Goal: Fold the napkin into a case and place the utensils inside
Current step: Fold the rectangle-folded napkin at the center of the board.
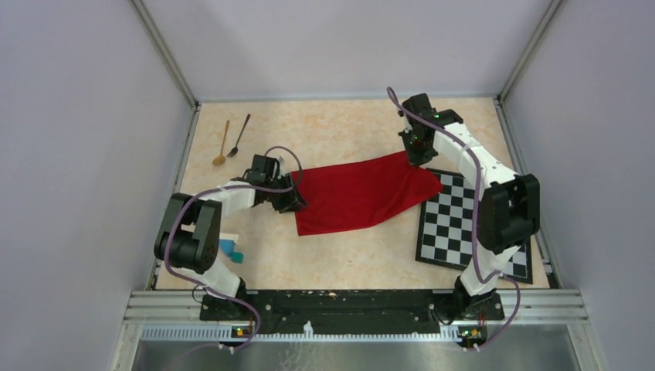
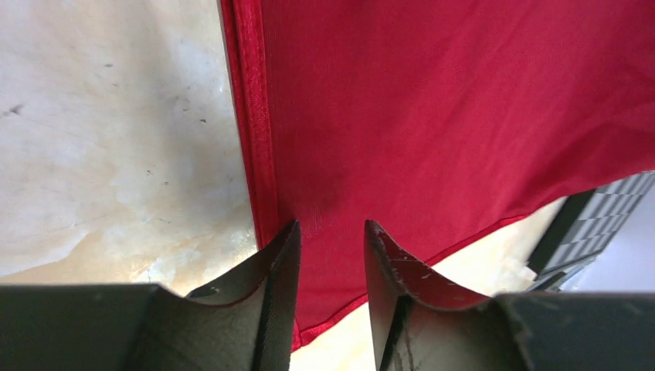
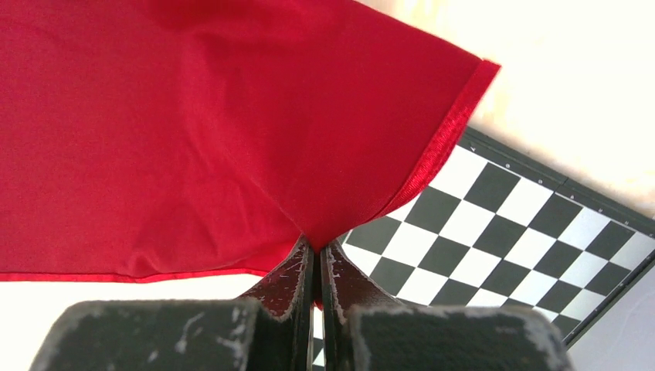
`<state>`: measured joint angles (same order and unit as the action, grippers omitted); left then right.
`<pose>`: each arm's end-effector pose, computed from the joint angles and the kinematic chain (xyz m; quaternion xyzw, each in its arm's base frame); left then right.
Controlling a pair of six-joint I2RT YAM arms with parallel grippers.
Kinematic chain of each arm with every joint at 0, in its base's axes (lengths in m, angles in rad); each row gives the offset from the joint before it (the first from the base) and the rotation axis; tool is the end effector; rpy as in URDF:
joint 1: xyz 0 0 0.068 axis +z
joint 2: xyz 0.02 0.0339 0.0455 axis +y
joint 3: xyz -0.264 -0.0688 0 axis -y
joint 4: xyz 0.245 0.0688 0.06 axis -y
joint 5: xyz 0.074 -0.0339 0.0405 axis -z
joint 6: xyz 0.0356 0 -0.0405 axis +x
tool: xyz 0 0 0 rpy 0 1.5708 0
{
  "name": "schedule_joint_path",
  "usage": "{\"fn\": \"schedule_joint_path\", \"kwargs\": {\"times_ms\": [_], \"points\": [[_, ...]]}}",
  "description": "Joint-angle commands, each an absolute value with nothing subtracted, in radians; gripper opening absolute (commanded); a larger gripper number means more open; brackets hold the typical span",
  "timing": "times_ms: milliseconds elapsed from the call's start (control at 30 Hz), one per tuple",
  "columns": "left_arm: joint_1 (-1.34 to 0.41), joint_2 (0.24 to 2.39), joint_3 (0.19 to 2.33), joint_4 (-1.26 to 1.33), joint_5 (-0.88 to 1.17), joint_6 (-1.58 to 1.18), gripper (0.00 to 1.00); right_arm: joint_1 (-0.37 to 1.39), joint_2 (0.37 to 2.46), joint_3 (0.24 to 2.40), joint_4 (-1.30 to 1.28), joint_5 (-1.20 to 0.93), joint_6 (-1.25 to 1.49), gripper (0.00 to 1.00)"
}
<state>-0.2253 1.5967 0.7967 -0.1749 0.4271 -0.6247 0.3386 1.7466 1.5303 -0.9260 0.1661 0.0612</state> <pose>0.2894 -0.0815 0.1554 -0.1243 0.9280 -0.3029 0.1778 0.3450 0.1152 0.2802 -0.1172 0.9669 -0.0374 0.2238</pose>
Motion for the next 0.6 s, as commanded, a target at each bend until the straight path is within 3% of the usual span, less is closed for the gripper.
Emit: {"fn": "schedule_joint_path", "kwargs": {"times_ms": [0,200,567], "points": [[-0.253,1.647,0.820,-0.182,0.345,-0.617,0.40,0.422,1.786,1.644,-0.985,0.208,0.060,0.00],[-0.253,1.655,0.786,-0.158,0.336,-0.629,0.37,0.564,1.890,1.775,-1.072,0.201,0.152,0.00],[-0.253,1.618,0.768,-0.150,0.335,-0.643,0.34,0.776,2.197,2.042,-1.024,-0.100,0.340,0.00]]}}
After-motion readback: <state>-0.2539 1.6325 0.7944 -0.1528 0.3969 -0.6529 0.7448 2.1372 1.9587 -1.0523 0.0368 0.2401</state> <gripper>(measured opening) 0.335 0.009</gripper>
